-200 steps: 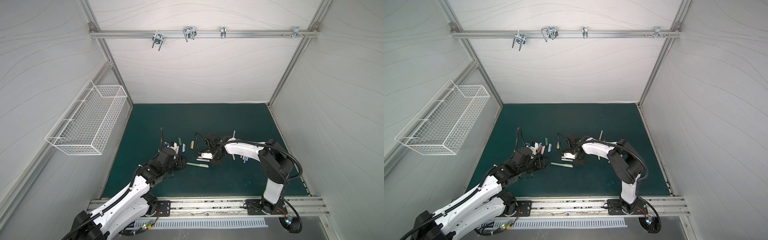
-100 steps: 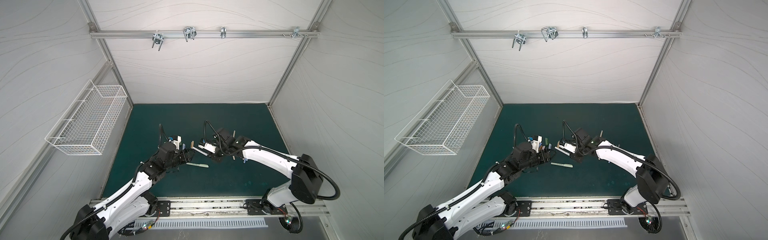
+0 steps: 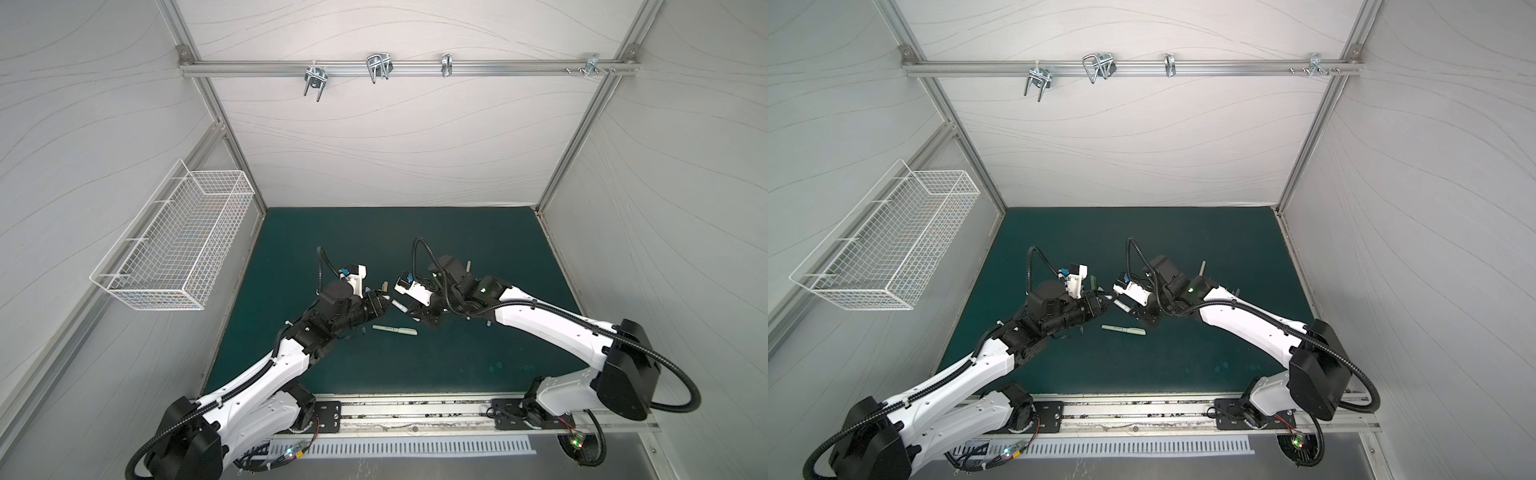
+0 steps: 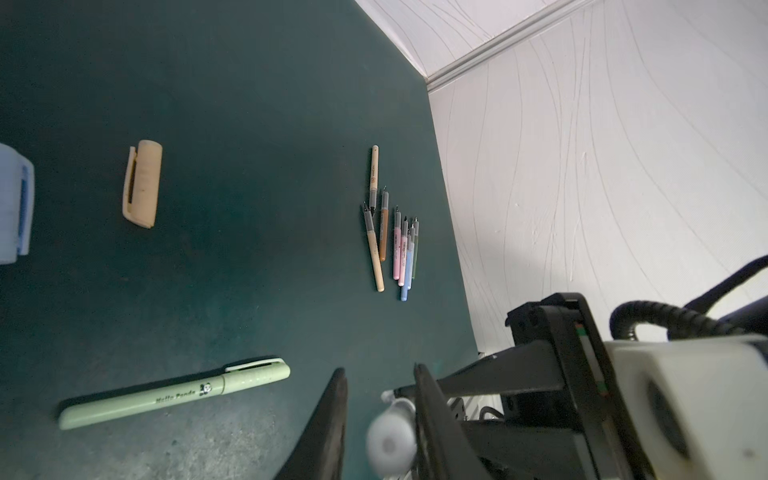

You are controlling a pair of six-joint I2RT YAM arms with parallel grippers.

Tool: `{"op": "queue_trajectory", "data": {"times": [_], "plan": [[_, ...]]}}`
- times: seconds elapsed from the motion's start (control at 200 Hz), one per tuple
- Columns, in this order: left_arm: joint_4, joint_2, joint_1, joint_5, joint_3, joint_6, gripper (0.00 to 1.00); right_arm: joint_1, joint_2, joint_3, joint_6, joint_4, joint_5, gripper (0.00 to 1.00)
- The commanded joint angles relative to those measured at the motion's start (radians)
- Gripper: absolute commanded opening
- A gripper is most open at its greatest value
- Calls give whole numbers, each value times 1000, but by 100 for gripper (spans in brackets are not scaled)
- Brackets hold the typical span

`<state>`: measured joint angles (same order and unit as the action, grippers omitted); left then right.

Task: Open the pen caps
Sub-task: 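Lift the white pen upright with right toward the left gripper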

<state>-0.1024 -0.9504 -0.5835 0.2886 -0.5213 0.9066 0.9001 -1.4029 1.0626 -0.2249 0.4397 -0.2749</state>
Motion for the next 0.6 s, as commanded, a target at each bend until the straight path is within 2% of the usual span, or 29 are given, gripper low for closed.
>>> {"op": "queue_trajectory", "data": {"times": [0.0, 0.22, 0.395, 0.595], "plan": [[-54, -11, 2, -8, -4, 9, 22, 8, 29, -18, 23, -35, -41, 3], [-46, -30, 3, -68, -31, -14, 0, 8, 30, -37, 51, -32, -40, 0], [11, -21, 59, -124, -78, -26, 0, 1, 64, -99, 53, -38, -16, 0], [19, -55, 155, -51, -127, -17, 0, -67, 121, -180, 102, -58, -49, 0]]}}
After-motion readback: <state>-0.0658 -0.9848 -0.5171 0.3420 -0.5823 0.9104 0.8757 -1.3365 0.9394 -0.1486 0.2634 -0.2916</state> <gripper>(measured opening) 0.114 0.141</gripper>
